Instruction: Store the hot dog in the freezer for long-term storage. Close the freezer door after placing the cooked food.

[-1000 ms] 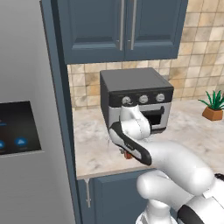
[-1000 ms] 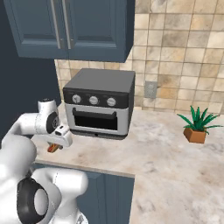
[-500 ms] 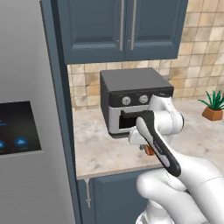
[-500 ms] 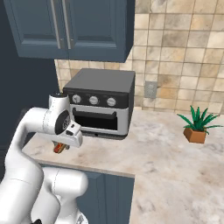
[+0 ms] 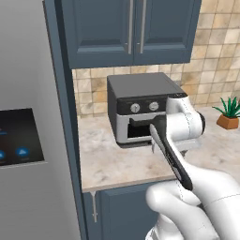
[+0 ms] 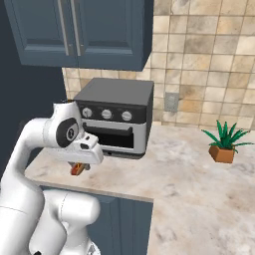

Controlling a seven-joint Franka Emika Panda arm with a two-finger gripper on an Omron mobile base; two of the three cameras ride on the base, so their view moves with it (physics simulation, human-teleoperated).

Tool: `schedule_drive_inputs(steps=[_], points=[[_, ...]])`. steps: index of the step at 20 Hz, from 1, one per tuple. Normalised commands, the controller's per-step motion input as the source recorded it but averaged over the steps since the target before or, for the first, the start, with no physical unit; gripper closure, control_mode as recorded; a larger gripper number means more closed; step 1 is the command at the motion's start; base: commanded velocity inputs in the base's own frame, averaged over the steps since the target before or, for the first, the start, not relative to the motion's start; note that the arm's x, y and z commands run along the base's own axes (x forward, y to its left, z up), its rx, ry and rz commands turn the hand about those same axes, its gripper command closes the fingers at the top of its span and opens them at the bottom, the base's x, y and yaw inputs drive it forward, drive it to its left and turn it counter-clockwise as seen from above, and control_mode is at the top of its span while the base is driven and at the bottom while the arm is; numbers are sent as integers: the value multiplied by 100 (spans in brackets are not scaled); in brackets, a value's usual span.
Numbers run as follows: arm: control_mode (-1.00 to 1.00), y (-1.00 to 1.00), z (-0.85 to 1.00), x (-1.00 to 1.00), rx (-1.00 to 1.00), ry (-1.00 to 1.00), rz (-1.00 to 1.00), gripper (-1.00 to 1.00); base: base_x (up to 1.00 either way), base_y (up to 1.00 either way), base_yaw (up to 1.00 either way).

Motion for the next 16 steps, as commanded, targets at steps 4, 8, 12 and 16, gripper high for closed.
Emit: schedule_drive_inputs(steps=[4, 8, 12, 16], points=[[-100, -15, 55, -12, -7, 21, 0, 100, 0, 0, 0], [-100, -9, 20, -67, 0, 5, 0, 100, 0, 0, 0], [-100, -1, 21, -87, 0, 0, 0, 100, 0, 0, 0], [-100, 0, 10, -82, 10, -1, 0, 100, 0, 0, 0]])
